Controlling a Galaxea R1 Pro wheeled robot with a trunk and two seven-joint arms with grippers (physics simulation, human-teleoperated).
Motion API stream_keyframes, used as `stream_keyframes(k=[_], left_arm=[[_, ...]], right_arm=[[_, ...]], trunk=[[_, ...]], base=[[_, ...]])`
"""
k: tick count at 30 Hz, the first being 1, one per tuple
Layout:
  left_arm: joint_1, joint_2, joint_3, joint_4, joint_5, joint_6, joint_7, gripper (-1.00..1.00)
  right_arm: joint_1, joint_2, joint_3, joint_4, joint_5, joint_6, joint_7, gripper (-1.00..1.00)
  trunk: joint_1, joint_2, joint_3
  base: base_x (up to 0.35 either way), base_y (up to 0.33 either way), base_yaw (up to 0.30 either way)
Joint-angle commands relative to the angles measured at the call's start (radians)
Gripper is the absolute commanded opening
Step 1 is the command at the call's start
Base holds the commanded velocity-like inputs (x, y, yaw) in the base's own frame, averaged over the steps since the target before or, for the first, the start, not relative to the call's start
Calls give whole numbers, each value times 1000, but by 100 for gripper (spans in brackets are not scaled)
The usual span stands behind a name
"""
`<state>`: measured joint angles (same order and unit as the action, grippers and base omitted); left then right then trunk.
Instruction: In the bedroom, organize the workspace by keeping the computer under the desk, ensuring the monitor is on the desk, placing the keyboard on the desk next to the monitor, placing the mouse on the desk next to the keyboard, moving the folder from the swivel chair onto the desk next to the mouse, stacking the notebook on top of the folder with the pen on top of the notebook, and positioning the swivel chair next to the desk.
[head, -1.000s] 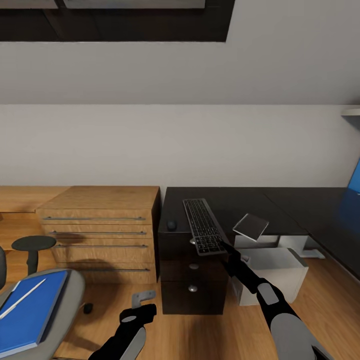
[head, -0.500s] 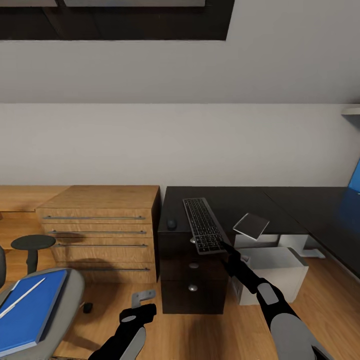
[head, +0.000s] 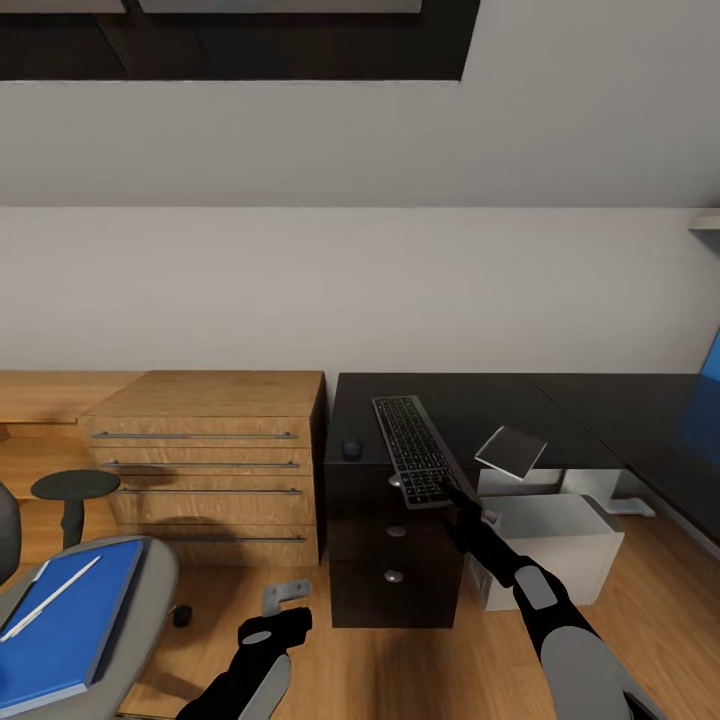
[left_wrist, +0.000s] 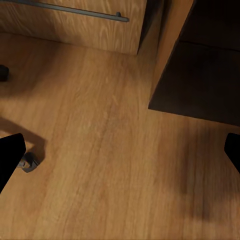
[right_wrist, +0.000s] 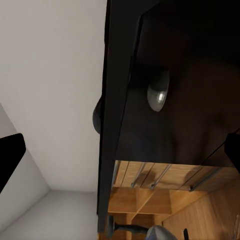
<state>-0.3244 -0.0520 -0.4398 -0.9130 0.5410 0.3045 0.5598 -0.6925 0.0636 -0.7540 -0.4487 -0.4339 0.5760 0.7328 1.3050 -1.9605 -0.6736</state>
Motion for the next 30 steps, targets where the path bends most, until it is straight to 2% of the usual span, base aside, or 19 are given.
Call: stream_keyframes(k=[1,26,27,30], left_arm=[[-1,1,-3,-1,7,3,8,100],[-1,0,-2,-1,7,2,8,100],[-1,0,-2,-1,7,2,9,100],[-1,0,-2,-1,7,2,9,100]], right_arm=[[-1,1,-5,-1,-2,6,0,100],[-1,1,-2,-1,4,2,-2,100],[-1,1,-2,-1,4,2,-6,-100],[-1,1,-1,-2,2,2,-29,-100]], trunk=[[0,-1,-1],[0,-1,-1],[0,-1,-1],[0,-1,-1]], base=[[0,6,0],[29,10,0],[0,0,0],[0,0,0]])
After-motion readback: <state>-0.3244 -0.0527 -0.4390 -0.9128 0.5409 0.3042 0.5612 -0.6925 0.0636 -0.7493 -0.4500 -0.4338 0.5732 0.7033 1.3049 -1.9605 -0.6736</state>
